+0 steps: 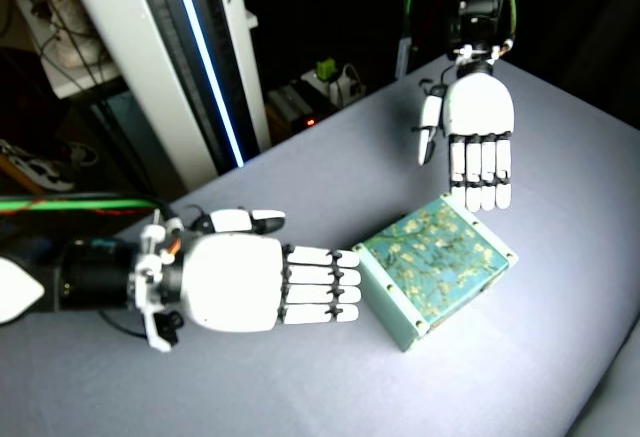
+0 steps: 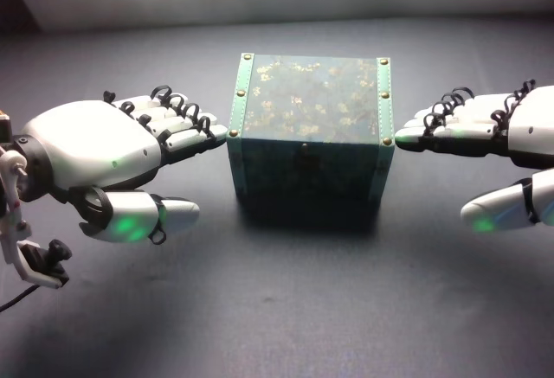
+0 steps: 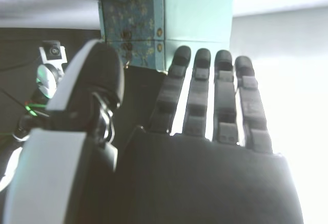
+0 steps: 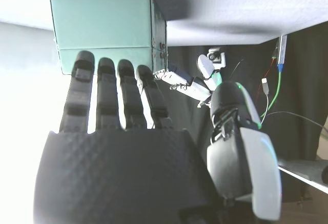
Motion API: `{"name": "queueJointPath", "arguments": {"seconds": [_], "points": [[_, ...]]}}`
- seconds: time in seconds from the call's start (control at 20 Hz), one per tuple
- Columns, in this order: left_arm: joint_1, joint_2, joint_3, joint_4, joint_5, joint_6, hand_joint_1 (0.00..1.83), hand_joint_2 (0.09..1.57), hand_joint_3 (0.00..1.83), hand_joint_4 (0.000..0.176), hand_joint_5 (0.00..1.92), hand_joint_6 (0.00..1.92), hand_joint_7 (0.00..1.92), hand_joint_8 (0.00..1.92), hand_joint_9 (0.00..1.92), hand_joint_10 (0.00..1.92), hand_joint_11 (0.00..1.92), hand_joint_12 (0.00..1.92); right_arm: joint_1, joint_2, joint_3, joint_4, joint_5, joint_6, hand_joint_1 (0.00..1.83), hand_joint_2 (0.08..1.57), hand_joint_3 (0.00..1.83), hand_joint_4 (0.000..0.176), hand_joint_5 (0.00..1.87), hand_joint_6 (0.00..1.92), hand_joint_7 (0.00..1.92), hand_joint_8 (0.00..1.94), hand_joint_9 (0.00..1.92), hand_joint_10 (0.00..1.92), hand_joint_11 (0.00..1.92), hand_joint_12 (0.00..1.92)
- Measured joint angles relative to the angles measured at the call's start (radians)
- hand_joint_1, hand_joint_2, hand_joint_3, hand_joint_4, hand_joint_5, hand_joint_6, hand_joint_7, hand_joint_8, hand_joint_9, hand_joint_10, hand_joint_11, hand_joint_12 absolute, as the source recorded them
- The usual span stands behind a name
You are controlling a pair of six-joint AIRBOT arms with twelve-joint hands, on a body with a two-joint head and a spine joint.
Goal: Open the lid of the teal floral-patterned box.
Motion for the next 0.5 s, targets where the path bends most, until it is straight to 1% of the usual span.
{"name": "queueJointPath", "arguments": {"seconds": [0.05, 0.1, 0.15, 0.2, 0.25, 0.35, 0.4, 0.45, 0.5], "points": [[0.0, 0.0, 0.0, -0.001, -0.008, -0.007, 0.0, 1.41, 0.0, 0.0, 0.0, 0.0, 0.0, 0.0, 0.0, 0.0, 0.03, 0.01, 0.0, 0.0, 0.0, 0.016, 0.005, -0.001, 0.0, 1.28, 0.0, 0.0, 0.01, 0.0, 0.0, 0.0, 0.0, 0.0, 0.01, 0.03], [0.0, 0.0, 0.0, -0.008, -0.016, -0.013, 0.0, 1.42, 0.0, 0.0, 0.0, 0.0, 0.0, 0.0, 0.0, 0.0, 0.01, 0.0, 0.0, 0.0, 0.002, 0.031, 0.012, -0.001, 0.0, 1.31, 0.01, 0.0, 0.04, 0.01, 0.02, 0.01, 0.0, 0.0, 0.0, 0.03], [0.001, 0.001, 0.0, -0.019, -0.03, -0.018, 0.0, 1.42, 0.0, 0.0, 0.0, 0.0, 0.0, 0.0, 0.0, 0.0, 0.0, 0.0, 0.0, 0.0, 0.005, 0.053, 0.021, -0.004, 0.0, 1.31, 0.01, 0.0, 0.02, 0.0, 0.01, 0.0, 0.0, 0.0, 0.0, 0.0], [0.001, 0.002, 0.0, -0.039, -0.053, -0.018, 0.0, 1.45, 0.0, 0.0, 0.0, 0.0, 0.0, 0.0, 0.0, 0.0, 0.0, 0.0, 0.0, 0.0, 0.006, 0.101, 0.035, -0.011, 0.0, 1.28, 0.0, 0.0, 0.03, 0.01, 0.01, 0.0, 0.0, 0.0, 0.0, 0.0], [0.001, 0.002, 0.0, -0.057, -0.073, -0.018, 0.0, 1.44, 0.0, 0.0, 0.0, 0.0, 0.0, 0.0, 0.0, 0.0, 0.0, 0.0, 0.0, 0.0, 0.007, 0.13, 0.048, -0.023, 0.0, 1.26, 0.0, 0.0, 0.07, 0.02, 0.04, 0.01, 0.0, 0.0, 0.0, 0.0], [0.004, 0.003, 0.0, -0.098, -0.108, -0.018, 0.02, 1.45, 0.0, 0.0, 0.0, 0.0, 0.0, 0.0, 0.0, 0.0, 0.0, 0.0, 0.0, -0.008, 0.007, 0.196, 0.069, -0.044, 0.0, 1.24, 0.0, 0.0, 0.07, 0.02, 0.04, 0.01, 0.0, 0.0, 0.0, 0.0], [0.006, 0.003, 0.001, -0.117, -0.122, -0.016, 0.08, 1.45, 0.0, 0.0, 0.0, 0.0, 0.0, 0.0, 0.0, 0.0, 0.0, 0.0, -0.004, -0.013, 0.007, 0.226, 0.08, -0.056, 0.0, 1.27, 0.0, 0.0, 0.07, 0.01, 0.03, 0.0, 0.0, 0.0, 0.0, 0.0], [0.006, 0.003, 0.001, -0.137, -0.134, -0.003, 0.09, 1.45, 0.0, 0.0, 0.0, 0.0, 0.0, 0.0, 0.0, 0.0, 0.0, 0.0, -0.014, -0.016, 0.007, 0.262, 0.103, -0.068, 0.0, 1.3, 0.01, 0.0, 0.08, 0.02, 0.03, 0.0, 0.0, 0.0, 0.01, 0.0], [0.007, 0.003, 0.001, -0.157, -0.147, 0.014, 0.05, 1.45, 0.0, 0.0, 0.0, 0.0, 0.0, 0.0, 0.0, 0.0, 0.0, 0.0, -0.024, -0.024, 0.007, 0.291, 0.118, -0.078, 0.0, 1.32, 0.02, 0.0, 0.09, 0.02, 0.03, 0.0, 0.01, 0.01, 0.05, 0.02]]}}
